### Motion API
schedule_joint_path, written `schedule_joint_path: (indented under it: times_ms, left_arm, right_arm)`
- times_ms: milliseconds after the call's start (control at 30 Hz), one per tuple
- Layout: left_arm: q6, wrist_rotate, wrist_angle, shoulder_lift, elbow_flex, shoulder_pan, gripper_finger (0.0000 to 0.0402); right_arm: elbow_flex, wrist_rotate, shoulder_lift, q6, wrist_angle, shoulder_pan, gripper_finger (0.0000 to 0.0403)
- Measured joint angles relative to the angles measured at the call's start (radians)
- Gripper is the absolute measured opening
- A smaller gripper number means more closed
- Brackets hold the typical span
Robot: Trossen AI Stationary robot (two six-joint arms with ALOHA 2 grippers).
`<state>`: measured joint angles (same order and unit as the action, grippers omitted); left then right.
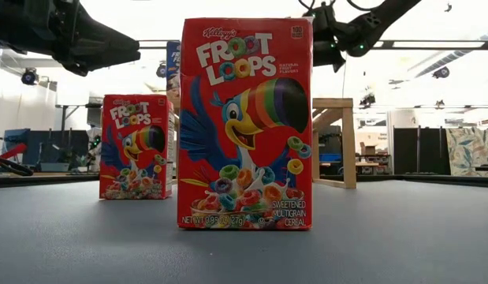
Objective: Stack cereal on shelf
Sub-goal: Put the top yellow cereal box on the shelf aligned with the yellow cereal box
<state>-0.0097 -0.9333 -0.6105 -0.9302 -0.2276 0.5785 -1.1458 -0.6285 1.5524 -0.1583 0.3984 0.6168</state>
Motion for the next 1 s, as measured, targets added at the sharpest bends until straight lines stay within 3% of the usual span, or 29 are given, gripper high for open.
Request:
schedule_joint_path:
  times_ms: [1000]
  left_arm:
    - [0.0, 0.0, -0.001, 0.0, 0.0, 0.0, 0.0184]
  right_arm:
    - [0.01, -0.008, 0.0, 0.029, 0.003, 0.029, 0.0171]
